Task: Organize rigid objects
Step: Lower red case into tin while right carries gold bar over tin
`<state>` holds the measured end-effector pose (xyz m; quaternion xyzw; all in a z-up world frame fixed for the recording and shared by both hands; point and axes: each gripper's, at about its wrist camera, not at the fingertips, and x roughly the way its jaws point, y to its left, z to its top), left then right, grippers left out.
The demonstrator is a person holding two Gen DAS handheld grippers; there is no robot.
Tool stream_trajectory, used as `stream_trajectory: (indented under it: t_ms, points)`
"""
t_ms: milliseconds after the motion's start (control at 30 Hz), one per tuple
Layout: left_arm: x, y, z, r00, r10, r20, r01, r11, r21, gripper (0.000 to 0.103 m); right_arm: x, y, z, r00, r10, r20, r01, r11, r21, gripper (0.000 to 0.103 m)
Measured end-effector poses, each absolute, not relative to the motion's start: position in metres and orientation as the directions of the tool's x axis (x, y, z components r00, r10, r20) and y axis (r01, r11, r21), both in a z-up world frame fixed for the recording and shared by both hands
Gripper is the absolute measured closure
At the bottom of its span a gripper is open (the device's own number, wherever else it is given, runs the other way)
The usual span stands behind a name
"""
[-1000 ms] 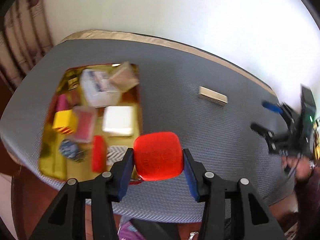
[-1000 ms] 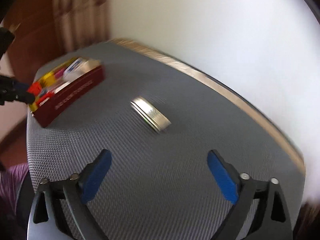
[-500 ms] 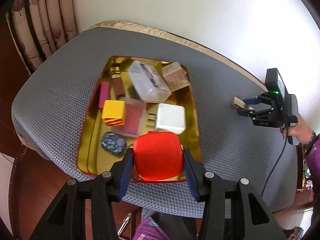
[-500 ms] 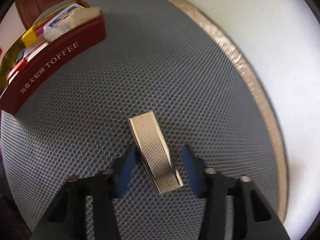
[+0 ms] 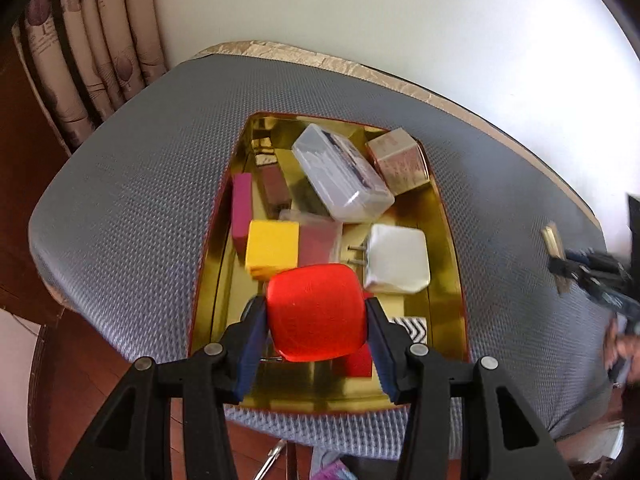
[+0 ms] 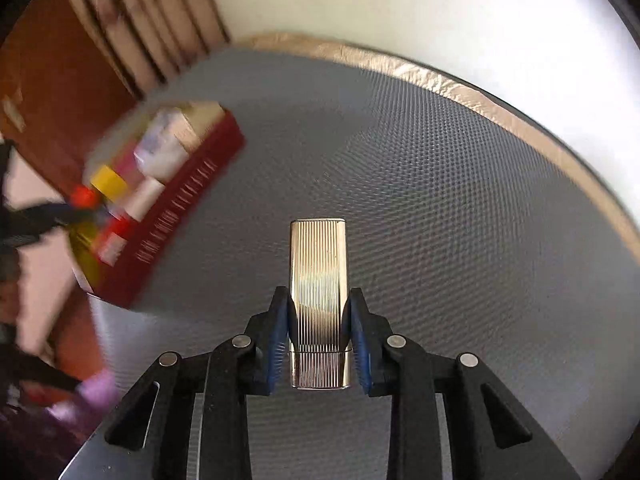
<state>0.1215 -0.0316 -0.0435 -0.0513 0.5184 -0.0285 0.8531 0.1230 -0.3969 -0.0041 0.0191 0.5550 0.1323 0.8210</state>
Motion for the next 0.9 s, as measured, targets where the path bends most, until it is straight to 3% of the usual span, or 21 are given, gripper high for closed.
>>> stream_trajectory:
  t_ms: [233, 533, 767, 900]
  points:
    - [0.165, -0.032, -0.026, 0.533, -0.037, -0.845, 0.037, 0.999, -0.02, 0.054, 0.096, -0.351, 0.025, 0.436, 0.377, -0.817, -0.198, 0.926, 0.321, 0.077]
    - [0.226, -0.016, -0.059, 0.478, 0.04, -0.878, 0.033, 0.997, 0.064, 0.054, 0.121, -0.283, 0.022, 0.412, 0.5, -0.761, -0.252, 0.866, 0.432, 0.076]
    - [0.237, -0.014, -0.066, 0.503, 0.022, -0.864, 0.07, 0.995, 0.066, 0.054, 0.138, -0.249, 0.018, 0.391, 0.513, -0.764, -0.26, 0.858, 0.443, 0.076]
    - [0.238, -0.002, -0.06, 0.518, -0.044, -0.854, 0.065, 0.998, -0.013, 0.054, 0.149, -0.24, 0.011, 0.382, 0.51, -0.77, -0.239, 0.86, 0.451, 0.076]
